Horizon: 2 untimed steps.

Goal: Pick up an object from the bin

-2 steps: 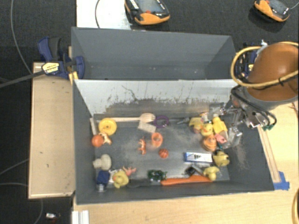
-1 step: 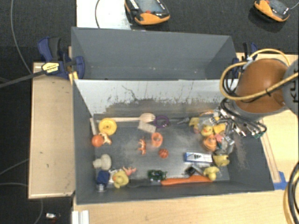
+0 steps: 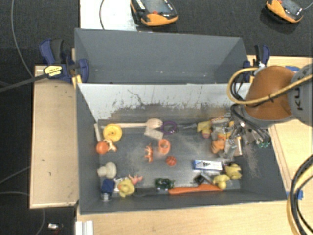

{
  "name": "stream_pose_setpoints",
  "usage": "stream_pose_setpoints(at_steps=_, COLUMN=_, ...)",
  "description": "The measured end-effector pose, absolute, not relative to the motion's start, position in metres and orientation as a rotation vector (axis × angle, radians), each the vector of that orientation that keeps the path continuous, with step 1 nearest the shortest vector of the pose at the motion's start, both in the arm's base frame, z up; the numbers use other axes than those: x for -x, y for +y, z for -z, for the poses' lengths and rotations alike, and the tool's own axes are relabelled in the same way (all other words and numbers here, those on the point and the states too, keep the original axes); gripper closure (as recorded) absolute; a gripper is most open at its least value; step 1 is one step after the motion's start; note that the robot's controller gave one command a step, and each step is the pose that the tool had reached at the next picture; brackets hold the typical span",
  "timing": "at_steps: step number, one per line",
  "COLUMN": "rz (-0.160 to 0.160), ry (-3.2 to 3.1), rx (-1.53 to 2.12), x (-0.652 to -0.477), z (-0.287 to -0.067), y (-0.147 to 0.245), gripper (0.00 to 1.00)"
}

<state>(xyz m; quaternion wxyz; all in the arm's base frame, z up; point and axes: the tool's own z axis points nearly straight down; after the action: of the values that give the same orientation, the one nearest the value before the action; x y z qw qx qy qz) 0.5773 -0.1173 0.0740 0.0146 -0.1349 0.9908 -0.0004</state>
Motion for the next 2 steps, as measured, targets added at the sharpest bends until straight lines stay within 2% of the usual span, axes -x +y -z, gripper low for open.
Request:
stream_pose_setpoints(at_steps=1, rz=0.001, ry=3.084, rx=0.420, x=-0.577, z=-0.074, y=-0.117, gripper=1.00)
stream_pose_setpoints(at_steps=2, rz=-0.001, ry=3.093, rx=0.397, x=-0.571, z=-0.095, y=-0.113, gripper=1.00)
